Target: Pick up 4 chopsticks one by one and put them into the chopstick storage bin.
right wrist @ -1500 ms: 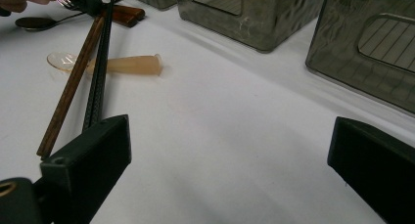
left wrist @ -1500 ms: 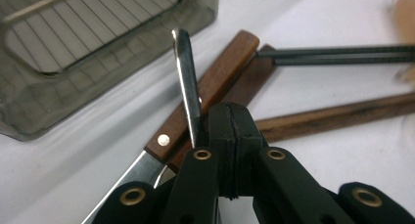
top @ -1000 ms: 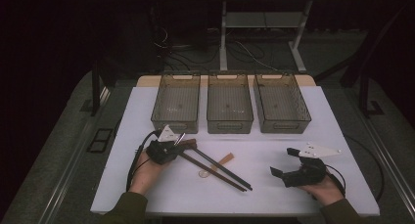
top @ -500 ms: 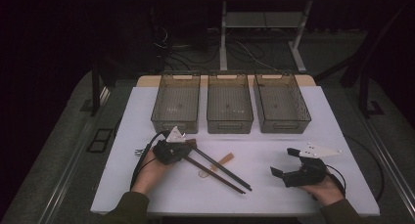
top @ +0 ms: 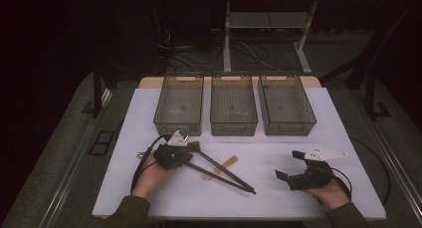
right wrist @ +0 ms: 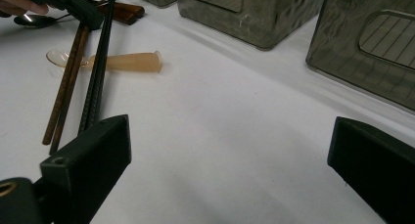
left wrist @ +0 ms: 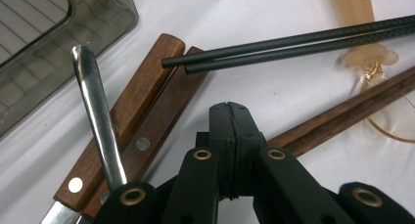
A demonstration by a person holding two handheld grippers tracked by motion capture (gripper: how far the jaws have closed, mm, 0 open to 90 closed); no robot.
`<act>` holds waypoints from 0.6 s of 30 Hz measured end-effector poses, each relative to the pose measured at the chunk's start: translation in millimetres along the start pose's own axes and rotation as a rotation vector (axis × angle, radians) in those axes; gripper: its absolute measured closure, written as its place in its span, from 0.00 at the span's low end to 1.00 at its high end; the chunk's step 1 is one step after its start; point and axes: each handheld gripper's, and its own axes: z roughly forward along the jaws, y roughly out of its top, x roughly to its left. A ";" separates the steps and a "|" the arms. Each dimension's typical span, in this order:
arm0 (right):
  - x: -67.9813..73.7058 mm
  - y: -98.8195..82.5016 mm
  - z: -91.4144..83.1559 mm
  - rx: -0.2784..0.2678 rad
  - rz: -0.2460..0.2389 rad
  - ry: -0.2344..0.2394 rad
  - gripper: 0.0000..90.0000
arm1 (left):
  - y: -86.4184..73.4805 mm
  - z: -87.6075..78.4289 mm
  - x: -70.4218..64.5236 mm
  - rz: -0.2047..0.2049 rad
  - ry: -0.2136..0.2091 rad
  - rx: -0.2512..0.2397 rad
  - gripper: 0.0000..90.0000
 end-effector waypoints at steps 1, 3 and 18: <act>0.0 0.1 -0.1 0.001 0.002 0.000 0.02 | -0.4 -0.2 0.0 0.001 -0.003 -0.002 1.00; -0.1 0.1 -0.3 0.000 0.003 0.000 0.02 | -1.2 -1.2 -0.5 -0.008 -0.009 0.001 1.00; -0.5 0.0 -0.6 -0.001 0.004 0.000 0.02 | -6.4 -7.8 -1.6 -0.031 -0.040 0.024 1.00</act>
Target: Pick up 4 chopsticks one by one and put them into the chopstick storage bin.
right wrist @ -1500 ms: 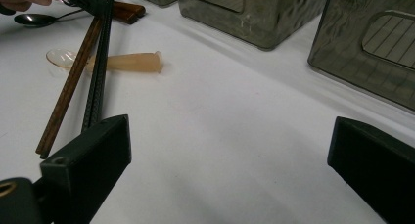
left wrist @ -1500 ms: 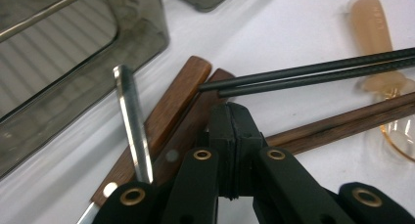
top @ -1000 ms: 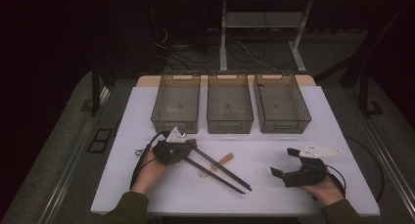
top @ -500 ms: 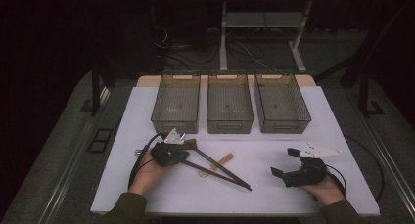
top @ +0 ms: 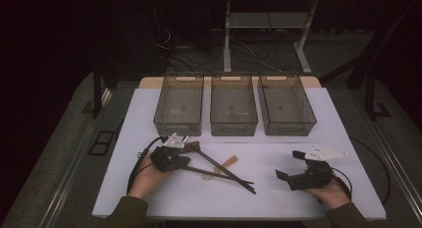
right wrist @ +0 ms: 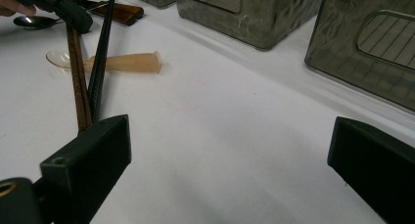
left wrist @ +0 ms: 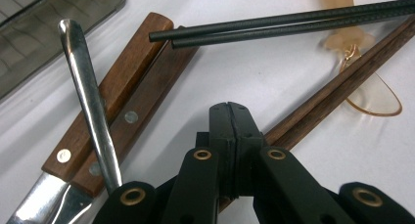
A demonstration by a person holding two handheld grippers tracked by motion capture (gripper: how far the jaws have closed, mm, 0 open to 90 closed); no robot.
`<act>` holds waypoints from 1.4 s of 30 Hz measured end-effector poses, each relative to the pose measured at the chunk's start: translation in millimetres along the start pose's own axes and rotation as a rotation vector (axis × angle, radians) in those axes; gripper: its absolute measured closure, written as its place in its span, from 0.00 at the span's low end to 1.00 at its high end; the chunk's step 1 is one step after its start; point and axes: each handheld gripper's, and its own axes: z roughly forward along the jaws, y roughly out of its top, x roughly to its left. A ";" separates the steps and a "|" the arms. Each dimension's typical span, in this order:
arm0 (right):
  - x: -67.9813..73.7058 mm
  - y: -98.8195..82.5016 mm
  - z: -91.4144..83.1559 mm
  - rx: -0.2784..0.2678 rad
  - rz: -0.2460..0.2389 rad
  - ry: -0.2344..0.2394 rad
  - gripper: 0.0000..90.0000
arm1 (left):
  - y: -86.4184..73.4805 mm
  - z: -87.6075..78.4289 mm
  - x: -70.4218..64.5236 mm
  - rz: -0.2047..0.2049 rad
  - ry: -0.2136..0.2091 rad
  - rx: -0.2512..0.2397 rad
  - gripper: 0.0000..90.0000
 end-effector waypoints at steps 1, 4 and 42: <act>-0.1 0.0 0.1 0.000 0.000 0.000 0.02 | -0.2 -0.2 -0.1 0.000 -0.001 -0.001 1.00; -0.1 0.0 -0.1 -0.001 0.002 -0.001 0.02 | -1.3 -1.3 -0.6 -0.009 -0.005 0.004 1.00; -0.6 0.0 -1.8 -0.005 0.005 -0.004 0.02 | -28.9 -23.3 -23.8 -0.035 -0.050 0.026 0.99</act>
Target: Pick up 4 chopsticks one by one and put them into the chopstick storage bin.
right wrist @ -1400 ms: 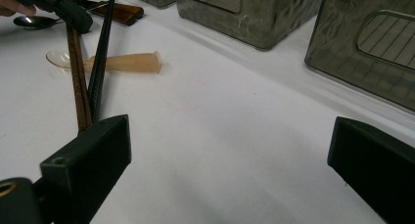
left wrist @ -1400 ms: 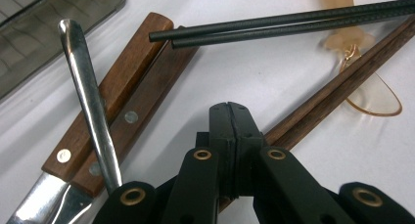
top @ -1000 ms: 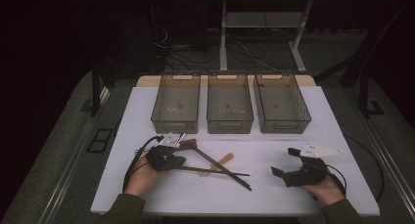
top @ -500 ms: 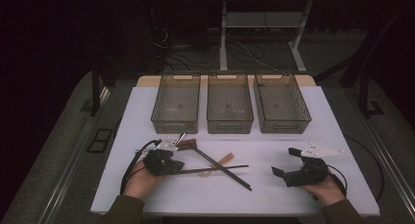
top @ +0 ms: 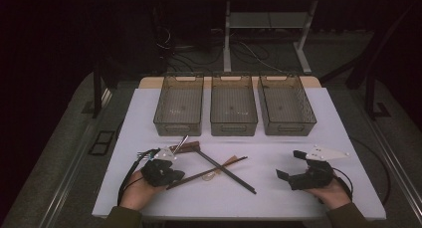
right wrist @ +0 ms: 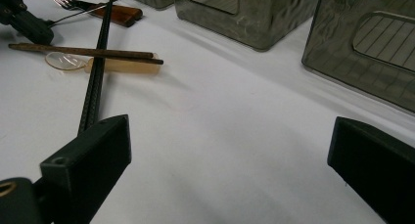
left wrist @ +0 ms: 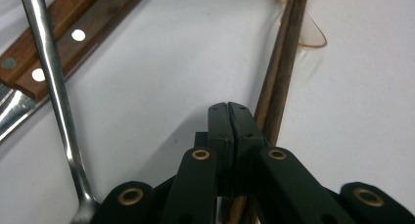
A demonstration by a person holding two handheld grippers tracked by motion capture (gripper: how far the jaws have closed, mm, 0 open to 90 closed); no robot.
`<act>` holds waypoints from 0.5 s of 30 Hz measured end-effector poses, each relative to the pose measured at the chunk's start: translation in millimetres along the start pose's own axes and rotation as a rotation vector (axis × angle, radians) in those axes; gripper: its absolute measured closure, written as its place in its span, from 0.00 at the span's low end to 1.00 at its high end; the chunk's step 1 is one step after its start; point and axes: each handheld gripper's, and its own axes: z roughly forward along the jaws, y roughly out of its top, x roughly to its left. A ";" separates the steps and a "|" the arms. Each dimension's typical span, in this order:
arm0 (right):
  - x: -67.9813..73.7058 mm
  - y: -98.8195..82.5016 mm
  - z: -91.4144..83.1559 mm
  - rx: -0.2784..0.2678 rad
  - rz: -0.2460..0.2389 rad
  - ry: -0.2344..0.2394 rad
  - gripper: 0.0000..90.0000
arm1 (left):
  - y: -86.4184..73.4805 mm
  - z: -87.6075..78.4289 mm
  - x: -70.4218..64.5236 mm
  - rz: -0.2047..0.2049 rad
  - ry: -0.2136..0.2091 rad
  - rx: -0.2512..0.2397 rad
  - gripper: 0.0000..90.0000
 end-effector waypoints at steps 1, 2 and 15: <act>0.0 0.0 0.0 0.000 0.000 0.000 0.02 | -1.0 -0.7 -1.2 -0.003 -0.001 0.001 0.99; 0.1 0.1 0.1 -0.001 -0.001 0.000 0.02 | -1.9 -1.4 -1.9 0.003 0.000 0.002 0.99; 0.2 0.4 0.7 -0.001 -0.003 0.002 0.02 | -13.3 -8.2 -16.7 0.011 -0.003 0.006 0.98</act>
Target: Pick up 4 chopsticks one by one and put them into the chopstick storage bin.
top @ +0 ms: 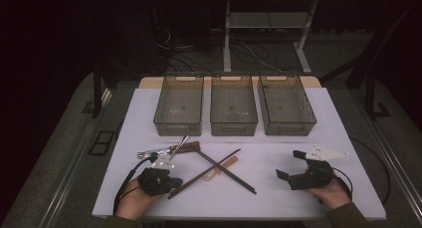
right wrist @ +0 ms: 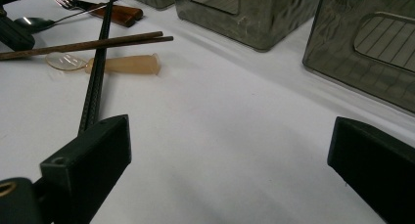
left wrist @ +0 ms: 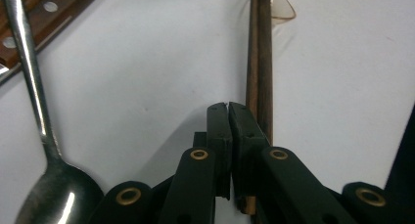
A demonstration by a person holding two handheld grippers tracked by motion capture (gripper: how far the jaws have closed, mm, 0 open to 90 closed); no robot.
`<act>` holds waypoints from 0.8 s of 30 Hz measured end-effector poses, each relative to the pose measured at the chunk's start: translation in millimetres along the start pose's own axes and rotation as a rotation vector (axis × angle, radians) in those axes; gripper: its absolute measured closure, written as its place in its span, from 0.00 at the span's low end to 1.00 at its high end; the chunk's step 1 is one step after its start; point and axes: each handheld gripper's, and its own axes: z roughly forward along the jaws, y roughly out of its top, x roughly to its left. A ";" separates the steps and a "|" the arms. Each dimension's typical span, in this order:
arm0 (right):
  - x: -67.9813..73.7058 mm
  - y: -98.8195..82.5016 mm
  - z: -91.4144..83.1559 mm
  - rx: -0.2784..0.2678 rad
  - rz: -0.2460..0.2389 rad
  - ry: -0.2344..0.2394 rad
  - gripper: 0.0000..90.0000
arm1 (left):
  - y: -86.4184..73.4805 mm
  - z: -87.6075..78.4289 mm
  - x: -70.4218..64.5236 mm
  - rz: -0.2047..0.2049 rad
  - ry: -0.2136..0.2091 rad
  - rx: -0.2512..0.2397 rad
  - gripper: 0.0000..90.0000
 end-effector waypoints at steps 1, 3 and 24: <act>0.1 0.0 0.0 0.001 0.000 0.000 0.02 | -0.7 -0.3 -1.3 -0.001 0.000 0.001 0.98; 0.3 0.0 0.1 0.001 -0.001 0.000 0.02 | -2.2 -1.1 -3.3 0.001 -0.003 0.001 0.98; 1.2 0.1 1.4 0.007 -0.006 0.002 0.02 | 9.7 -3.4 -1.9 -0.034 0.001 -0.118 0.74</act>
